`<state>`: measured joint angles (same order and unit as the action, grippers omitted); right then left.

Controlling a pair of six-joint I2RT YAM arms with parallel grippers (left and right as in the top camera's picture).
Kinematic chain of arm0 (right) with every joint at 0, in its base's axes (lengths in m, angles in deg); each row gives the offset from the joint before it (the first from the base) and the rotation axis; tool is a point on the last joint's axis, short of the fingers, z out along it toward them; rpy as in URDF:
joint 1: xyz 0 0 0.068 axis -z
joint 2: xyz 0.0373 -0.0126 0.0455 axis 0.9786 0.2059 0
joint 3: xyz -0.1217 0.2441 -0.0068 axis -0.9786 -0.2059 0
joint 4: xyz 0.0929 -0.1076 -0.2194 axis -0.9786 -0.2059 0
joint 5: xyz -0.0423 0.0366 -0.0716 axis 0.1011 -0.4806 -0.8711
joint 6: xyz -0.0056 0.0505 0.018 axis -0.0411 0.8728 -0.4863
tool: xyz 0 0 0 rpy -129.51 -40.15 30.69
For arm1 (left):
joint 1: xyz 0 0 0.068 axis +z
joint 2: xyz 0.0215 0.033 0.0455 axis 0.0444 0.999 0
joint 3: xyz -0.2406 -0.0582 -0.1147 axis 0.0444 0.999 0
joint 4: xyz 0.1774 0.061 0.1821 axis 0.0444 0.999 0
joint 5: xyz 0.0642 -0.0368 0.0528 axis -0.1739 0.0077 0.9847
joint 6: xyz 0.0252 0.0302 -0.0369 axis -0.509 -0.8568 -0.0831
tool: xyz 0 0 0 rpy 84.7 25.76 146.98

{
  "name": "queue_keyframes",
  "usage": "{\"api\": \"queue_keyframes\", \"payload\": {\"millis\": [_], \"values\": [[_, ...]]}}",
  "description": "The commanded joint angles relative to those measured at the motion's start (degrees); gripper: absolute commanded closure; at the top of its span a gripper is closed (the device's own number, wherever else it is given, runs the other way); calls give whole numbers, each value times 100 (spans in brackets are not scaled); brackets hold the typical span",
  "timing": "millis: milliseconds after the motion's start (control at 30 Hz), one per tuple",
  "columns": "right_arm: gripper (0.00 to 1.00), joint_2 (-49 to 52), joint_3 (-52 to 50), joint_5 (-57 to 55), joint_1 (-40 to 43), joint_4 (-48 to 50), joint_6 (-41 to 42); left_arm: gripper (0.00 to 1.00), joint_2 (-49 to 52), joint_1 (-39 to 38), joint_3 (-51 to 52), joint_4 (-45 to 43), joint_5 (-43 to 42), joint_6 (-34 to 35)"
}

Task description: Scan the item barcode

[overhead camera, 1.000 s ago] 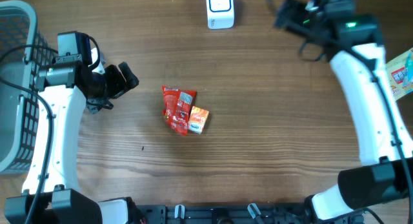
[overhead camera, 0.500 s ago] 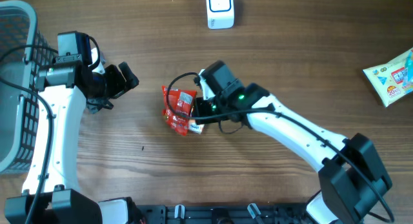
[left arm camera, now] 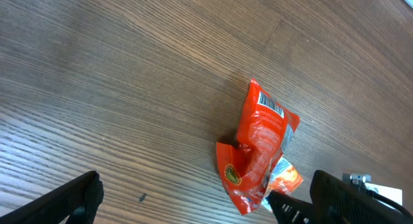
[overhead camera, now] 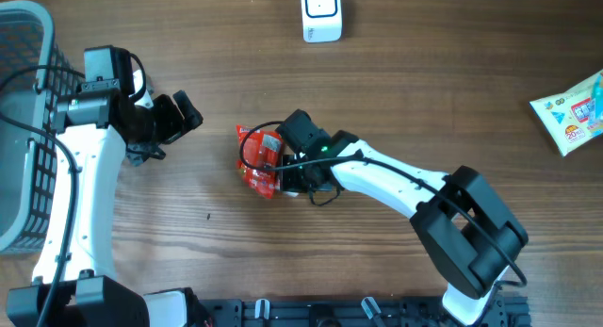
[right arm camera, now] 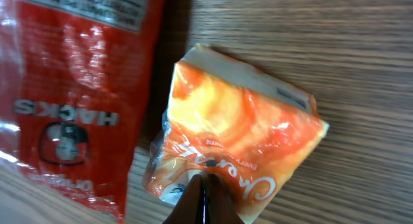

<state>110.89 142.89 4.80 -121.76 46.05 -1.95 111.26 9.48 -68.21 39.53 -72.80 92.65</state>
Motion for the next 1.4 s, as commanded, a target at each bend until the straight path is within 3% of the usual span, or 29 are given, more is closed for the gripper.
{"api": "queue_keyframes", "payload": {"millis": [0, 67, 133, 233, 300, 367, 500, 567, 667, 800, 1033, 1200, 1367], "values": [[96, -308, -31, -955, 404, -605, 15, 0, 4, 33, -63, 4, 33, 50], [96, -789, 9, -2146, 787, -1445, -15, 0, 4, 31, -63, 2, 33, 50], [96, -1169, 9, -2520, 1014, -1869, -188, 0, 4, 33, -63, 2, 31, 50], [66, -1740, 9, -1615, 1137, -1681, -1075, 0, 4, 33, -63, 4, 33, 50], [64, -1773, 7, -903, 1123, -1281, -1224, 0, 4, 31, -63, 2, 33, 50], [60, -1685, 7, -1311, 922, -1165, -1419, 0, 4, 33, -63, 2, 33, 50], [37, -1198, 7, -2223, 221, -1314, -2284, 0, 4, 31, -63, 4, 31, 50], [37, -824, 7, -2806, 2, -1432, -2293, 0, 4, 31, -63, 4, 33, 50], [41, -402, 7, -2826, -39, -1318, -2465, 0, 4, 31, -63, 2, 33, 48], [64, -225, 7, -2844, -55, -1346, -2559, 0, 4, 31, -63, 4, 33, 50], [66, -225, 9, -2778, -157, -1596, -2564, 0, 4, 33, -63, 4, 33, 50], [56, -225, 7, -2863, -605, -1351, -2715, 0, 4, 33, -63, 2, 33, 50], [55, -120, -20, -3595, -590, -1178, -2721, 0, 4, 31, -63, 4, 31, 50]]}}
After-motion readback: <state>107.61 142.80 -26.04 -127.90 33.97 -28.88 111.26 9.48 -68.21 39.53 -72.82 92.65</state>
